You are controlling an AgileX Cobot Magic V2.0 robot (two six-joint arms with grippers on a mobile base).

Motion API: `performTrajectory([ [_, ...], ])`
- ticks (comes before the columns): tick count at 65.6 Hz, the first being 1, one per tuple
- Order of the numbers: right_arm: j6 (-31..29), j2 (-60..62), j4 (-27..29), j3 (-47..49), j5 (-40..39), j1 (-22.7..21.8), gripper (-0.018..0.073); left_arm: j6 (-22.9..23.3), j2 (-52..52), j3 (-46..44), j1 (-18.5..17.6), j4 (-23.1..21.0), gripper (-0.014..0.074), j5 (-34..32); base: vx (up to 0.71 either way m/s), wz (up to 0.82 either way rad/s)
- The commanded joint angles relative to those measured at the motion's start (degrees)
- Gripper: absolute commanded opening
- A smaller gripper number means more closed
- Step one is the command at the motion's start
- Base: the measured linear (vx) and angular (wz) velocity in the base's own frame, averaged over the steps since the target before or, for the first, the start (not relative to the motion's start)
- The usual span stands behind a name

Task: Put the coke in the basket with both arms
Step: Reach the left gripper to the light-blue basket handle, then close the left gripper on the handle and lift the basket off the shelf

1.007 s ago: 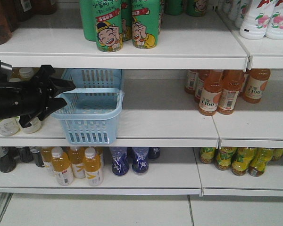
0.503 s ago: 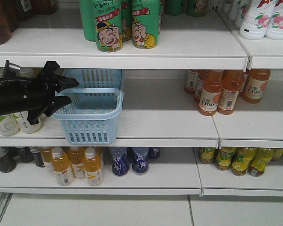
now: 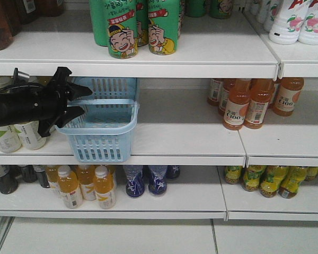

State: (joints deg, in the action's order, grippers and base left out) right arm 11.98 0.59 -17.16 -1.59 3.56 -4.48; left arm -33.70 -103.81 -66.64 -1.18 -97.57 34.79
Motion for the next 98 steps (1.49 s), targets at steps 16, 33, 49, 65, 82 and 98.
performTrajectory([
  [16,-0.51,0.75,-0.62,-0.44,-3.87,0.04,-0.0002,0.89,-2.69,-7.57,0.12,-4.87,0.0407,1.91,0.0,0.0],
  [33,-0.51,0.75,-0.62,-0.44,-3.87,0.04,-0.0002,-0.4,-4.81,-8.75,0.12,-4.64,0.03,2.31,0.0,0.01],
  [49,-0.51,0.75,-0.62,-0.44,-3.87,0.04,-0.0002,-1.39,-4.81,-8.75,0.12,-2.93,-0.0009,6.4,0.0,0.01],
  [65,-0.51,0.75,-0.62,-0.44,-3.87,0.04,-0.0002,-1.3,-4.62,-8.75,-0.34,7.95,-0.0008,17.78,0.0,0.0],
  [82,-0.51,0.75,-0.62,-0.44,-3.87,0.04,-0.0002,-1.16,0.46,-5.0,-6.18,18.27,-0.0008,25.55,0.0,0.0],
  [98,-0.51,0.75,-0.62,-0.44,-3.87,0.04,-0.0002,-4.19,10.41,6.33,-14.48,18.2,-0.0008,29.78,0.0,0.0],
])
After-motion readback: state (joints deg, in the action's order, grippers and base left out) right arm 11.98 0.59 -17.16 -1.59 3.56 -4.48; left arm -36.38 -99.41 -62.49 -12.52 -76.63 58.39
